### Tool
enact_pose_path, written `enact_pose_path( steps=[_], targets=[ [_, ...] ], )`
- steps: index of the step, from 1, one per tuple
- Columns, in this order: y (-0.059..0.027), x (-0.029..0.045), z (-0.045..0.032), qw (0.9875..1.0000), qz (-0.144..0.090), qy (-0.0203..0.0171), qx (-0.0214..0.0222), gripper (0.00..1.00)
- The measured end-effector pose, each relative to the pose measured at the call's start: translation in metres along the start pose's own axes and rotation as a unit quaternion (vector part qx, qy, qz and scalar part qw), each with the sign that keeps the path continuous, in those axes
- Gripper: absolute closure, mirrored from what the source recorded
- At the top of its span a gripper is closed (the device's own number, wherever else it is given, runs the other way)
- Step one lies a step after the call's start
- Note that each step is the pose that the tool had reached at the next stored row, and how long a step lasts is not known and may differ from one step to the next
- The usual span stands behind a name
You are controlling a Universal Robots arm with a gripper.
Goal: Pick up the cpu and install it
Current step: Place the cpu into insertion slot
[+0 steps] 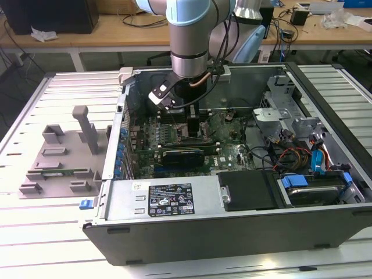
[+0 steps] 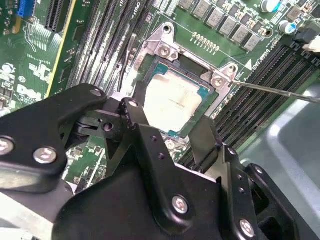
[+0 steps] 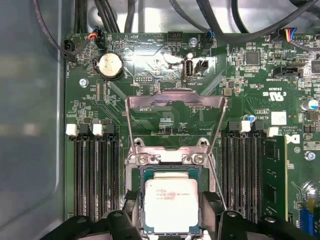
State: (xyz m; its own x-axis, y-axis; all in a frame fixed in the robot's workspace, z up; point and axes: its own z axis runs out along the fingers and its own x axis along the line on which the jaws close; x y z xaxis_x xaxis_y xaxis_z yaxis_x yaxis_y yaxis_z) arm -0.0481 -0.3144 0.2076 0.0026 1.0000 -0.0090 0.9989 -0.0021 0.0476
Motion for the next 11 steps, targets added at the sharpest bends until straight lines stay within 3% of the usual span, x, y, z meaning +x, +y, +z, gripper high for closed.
enact_pose_path(
  steps=[2, 5, 11],
  targets=[
    [0.0000, 0.0000, 0.0000, 1.0000, 0.000, -0.0001, 0.0000, 0.38],
    [0.0000, 0.0000, 0.0000, 1.0000, 0.000, -0.0002, 0.0000, 0.89],
    [0.0000, 0.0000, 0.0003, 1.0000, 0.000, -0.0002, 0.0000, 0.89]
  ],
)
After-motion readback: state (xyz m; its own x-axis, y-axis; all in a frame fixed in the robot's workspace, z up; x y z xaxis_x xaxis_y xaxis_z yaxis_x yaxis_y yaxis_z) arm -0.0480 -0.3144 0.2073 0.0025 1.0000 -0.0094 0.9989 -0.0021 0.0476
